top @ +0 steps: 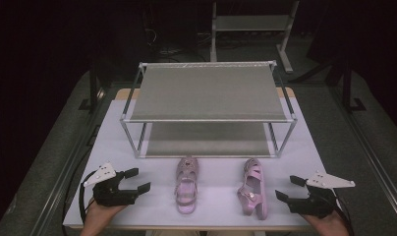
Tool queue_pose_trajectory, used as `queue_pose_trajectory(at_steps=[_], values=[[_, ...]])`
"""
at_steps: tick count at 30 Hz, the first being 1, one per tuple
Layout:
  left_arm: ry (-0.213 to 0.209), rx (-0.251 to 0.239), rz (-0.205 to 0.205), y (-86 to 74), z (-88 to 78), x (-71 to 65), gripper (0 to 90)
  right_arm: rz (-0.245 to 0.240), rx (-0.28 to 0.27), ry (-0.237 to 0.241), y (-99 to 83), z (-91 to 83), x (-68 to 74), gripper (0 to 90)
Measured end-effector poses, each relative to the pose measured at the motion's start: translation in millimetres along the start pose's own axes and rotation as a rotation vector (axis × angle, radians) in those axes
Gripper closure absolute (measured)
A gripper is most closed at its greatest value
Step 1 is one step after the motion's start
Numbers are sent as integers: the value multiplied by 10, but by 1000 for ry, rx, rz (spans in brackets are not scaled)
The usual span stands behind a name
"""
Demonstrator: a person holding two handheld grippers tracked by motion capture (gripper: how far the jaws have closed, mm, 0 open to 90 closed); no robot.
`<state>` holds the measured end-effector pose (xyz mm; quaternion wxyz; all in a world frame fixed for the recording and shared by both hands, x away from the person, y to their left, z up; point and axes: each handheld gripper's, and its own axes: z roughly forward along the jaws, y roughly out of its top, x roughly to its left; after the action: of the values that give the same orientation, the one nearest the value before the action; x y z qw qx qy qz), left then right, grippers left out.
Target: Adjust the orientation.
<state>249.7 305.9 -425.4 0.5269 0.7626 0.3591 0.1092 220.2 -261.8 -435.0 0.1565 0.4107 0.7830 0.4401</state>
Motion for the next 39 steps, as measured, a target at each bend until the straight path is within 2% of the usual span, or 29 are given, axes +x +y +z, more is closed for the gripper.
queue_pose_trajectory(at_steps=[5, 11, 20, 25, 32, 36, 39], values=[[-5, -8, -9, 14, 16, -9, 215, 12, 1, -7, -14, 7, -11, 197], [-14, -6, 4, 37, 45, -61, 216, 8, -8, -20, -10, -29, 1, 197], [-38, -13, 17, 97, 133, -231, 226, 5, -6, -24, -10, -27, 17, 196], [-64, 10, 52, 138, 248, -370, 227, 3, -6, -23, -16, -34, 13, 195], [-87, 24, 65, 172, 353, -498, 244, 4, -10, -27, -22, -46, 20, 195], [-91, 35, 60, 181, 395, -534, 291, 6, -11, -28, -24, -48, 22, 195], [-96, 62, 65, 181, 437, -562, 334, 5, -9, -26, -26, -48, 28, 195]])
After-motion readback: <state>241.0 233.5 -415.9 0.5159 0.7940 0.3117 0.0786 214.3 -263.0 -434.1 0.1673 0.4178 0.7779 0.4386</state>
